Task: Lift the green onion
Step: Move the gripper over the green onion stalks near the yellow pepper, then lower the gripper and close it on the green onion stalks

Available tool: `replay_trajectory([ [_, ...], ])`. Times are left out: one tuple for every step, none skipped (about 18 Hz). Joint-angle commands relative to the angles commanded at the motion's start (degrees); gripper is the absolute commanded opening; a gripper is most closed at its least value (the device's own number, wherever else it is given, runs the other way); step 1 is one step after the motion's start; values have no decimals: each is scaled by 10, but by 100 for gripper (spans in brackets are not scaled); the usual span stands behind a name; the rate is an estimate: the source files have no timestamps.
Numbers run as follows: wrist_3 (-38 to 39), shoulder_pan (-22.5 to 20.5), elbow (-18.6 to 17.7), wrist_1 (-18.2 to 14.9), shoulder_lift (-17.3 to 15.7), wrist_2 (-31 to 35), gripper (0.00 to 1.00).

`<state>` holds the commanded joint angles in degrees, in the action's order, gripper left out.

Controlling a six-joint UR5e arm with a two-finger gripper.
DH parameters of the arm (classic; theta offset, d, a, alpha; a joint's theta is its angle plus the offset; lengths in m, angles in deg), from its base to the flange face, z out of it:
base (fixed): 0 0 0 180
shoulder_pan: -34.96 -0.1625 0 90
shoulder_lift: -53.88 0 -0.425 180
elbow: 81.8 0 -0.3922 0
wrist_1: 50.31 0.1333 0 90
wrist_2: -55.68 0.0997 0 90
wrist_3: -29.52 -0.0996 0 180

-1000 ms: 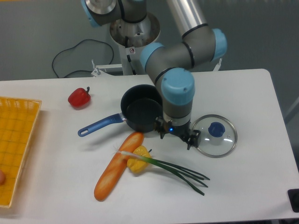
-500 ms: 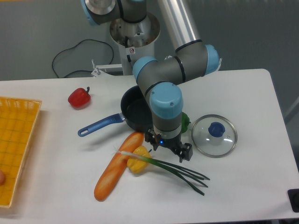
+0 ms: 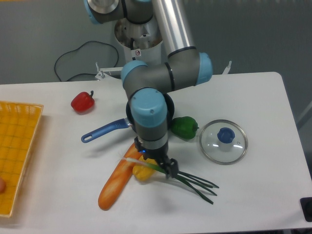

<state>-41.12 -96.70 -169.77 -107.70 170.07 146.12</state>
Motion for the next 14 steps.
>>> replay_trajectory([
  [-20,4,-3,-1,0,0,100],
  [-37,8,-5,-3,-2,2,100],
  [-46,11,-6,-4,-2,1,100],
  [-47,15,-9,-8,-2,3,100],
  [-47,18,-13,-11,1,4,100],
  [-48,22,-18,-11,5,4,100],
  [-49,24,-21,-11,6,4,100],
  [-50,24,-24,-12,6,4,100],
  [-50,26,-29,-13,4,4,100],
  [-50,26,-36,-13,4,5,100],
  [-50,26,-43,-13,4,6,100],
  [-50,26,-46,-12,3,6,100],
  [-50,26,-47,-12,3,5,100],
  [-50,26,-47,-12,3,5,100],
])
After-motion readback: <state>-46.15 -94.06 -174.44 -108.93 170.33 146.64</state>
